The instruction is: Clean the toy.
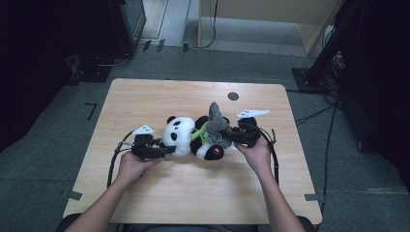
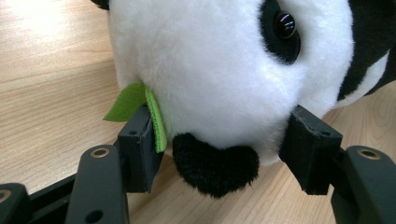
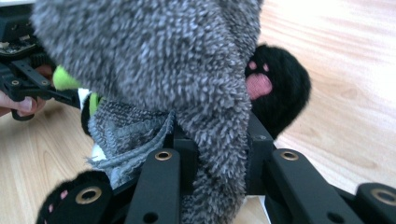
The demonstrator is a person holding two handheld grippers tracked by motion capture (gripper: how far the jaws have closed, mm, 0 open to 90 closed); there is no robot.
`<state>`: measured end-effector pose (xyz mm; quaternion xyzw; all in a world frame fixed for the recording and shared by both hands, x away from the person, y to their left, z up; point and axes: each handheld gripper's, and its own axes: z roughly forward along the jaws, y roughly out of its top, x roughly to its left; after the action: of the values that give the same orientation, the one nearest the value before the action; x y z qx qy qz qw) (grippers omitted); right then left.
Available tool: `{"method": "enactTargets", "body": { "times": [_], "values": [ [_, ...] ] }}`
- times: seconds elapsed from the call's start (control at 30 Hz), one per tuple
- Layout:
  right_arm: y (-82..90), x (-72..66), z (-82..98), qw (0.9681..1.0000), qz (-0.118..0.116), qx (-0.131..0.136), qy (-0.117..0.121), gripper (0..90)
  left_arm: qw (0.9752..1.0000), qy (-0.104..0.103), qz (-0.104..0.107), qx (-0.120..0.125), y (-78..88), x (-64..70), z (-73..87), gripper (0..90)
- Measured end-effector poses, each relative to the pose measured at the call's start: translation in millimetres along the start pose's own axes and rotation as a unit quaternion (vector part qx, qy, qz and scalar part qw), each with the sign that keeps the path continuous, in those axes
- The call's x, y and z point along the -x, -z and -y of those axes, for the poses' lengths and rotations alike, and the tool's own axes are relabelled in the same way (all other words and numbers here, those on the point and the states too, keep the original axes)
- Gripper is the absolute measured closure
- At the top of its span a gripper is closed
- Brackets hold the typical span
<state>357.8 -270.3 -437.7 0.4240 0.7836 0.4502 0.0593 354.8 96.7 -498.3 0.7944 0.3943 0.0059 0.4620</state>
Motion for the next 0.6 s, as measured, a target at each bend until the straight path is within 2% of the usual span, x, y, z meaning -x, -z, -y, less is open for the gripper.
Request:
{"method": "enactTargets", "body": {
  "times": [0.13, 0.2, 0.3, 0.33, 0.5, 0.6],
  "values": [
    [1.8, 8.0, 6.4, 0.9999, 0.000, -0.006, -0.009, 71.9, 1.0000, 0.000, 0.000, 0.000, 0.0, 0.0, -0.2, 35.9],
    [2.4, 14.3, 10.7, 0.9997, 0.000, -0.012, -0.022, 71.2, 1.0000, 0.001, 0.001, 0.000, 0.1, -0.1, -0.3, 35.9],
    [2.3, 19.6, 15.4, 0.9991, 0.006, -0.025, -0.033, 74.1, 1.0000, 0.000, 0.001, 0.001, 0.1, -0.6, -0.7, 35.9],
    [1.5, 20.0, 16.7, 0.9985, 0.008, -0.031, -0.044, 75.5, 1.0000, 0.000, 0.001, 0.000, 0.1, -0.5, -0.8, 35.8],
    [3.1, 20.6, 17.9, 0.9984, 0.017, -0.039, -0.038, 75.4, 1.0000, -0.001, 0.000, -0.001, 0.4, -0.3, -1.2, 35.8],
    [4.7, 26.4, 21.5, 0.9972, 0.033, -0.053, -0.042, 75.3, 1.0000, -0.001, 0.001, -0.001, 0.6, -1.0, -1.6, 35.7]
  ]
}}
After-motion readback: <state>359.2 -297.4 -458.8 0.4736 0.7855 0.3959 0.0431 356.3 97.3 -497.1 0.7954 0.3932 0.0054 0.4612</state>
